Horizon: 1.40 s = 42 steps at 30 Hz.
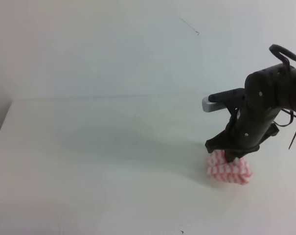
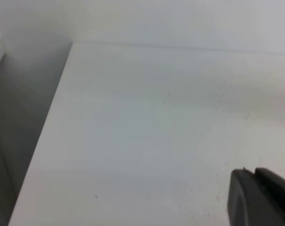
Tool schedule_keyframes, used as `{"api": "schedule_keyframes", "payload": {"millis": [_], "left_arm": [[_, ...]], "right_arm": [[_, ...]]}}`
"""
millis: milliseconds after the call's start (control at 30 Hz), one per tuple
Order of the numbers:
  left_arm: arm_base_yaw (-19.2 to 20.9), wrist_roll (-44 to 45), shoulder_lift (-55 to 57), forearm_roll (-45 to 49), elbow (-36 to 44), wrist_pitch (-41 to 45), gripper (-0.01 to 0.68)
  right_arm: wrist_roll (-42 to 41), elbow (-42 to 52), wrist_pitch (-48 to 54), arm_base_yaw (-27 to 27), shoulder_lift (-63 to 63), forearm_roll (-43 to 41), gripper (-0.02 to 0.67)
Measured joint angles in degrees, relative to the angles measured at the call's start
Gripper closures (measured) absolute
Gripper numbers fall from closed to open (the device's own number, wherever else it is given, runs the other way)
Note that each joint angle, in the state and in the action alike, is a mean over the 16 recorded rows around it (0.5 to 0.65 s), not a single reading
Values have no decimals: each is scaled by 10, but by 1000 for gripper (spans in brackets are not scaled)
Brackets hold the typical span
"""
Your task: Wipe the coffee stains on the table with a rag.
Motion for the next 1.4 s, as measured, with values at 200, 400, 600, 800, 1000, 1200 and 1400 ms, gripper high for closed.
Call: {"api": "schedule_keyframes", "payload": {"millis": [200, 400, 600, 800, 1000, 1200, 1400], "left_arm": [[0, 0, 0, 0, 0, 0, 672], [0, 0, 0, 0, 0, 0, 672], [-2, 0, 0, 0, 0, 0, 672], [-5, 0, 0, 0, 0, 0, 672], [-7, 0, 0, 0, 0, 0, 672], [-7, 0, 0, 0, 0, 0, 673], [-7, 0, 0, 0, 0, 0, 673]], "right_arm": [[-18, -1, 10, -1, -10, 11, 388], [-50, -2, 26, -1, -83, 11, 354], [-81, 4, 47, -1, -207, 0, 468], [-96, 56, 40, -1, -362, -21, 598], [-91, 198, -33, -1, -539, -29, 644], [-68, 405, -130, -1, -721, -17, 648], [-41, 580, -220, -1, -879, -3, 649]]}}
